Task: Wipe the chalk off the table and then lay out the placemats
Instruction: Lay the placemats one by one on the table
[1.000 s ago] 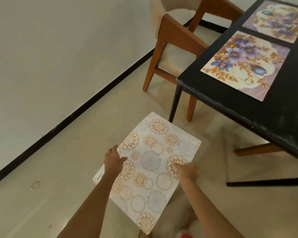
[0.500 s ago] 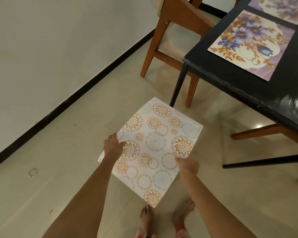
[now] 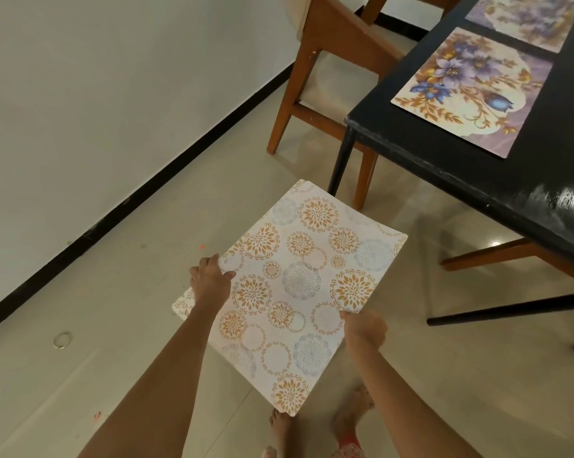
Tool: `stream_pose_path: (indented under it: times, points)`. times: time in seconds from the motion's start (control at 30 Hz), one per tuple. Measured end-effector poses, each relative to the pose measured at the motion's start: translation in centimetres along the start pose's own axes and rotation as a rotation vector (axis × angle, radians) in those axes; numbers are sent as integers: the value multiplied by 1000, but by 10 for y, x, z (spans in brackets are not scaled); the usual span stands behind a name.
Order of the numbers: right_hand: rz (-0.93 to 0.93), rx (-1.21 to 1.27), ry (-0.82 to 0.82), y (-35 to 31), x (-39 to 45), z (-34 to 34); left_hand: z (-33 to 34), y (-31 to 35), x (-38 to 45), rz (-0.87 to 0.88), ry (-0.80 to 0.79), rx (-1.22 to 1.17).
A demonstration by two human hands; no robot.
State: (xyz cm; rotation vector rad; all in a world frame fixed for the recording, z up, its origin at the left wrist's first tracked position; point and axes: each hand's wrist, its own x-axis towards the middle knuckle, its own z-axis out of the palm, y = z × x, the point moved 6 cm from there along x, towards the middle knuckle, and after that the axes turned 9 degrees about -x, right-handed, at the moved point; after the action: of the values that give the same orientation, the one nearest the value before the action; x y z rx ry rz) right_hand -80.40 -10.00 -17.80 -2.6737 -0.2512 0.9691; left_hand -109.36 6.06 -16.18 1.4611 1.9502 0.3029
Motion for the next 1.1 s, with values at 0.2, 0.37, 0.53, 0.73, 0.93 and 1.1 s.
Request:
stream_pose_path:
  times: [0.2,0.37,0.53,0.73,0.93,1.1]
  points:
    - [-14,99,90,6,2,-3,2,3,0,-44,-26,12]
    - [-65,208,235,2,-6,-9,7,1,-4,-102,-141,9]
    - [-166,447,290,-1,-11,-21,5,14,-6,-77,-120,-61]
    - [-317,618,267,-22,-1,-61,-4,56,-7,-55,-94,-292]
    - [-359,822,281,-56,28,-125,-6,121,-9,80,-80,-424]
    - [-409,865,362,-77,64,-196,2,199,-11,220,-139,-359]
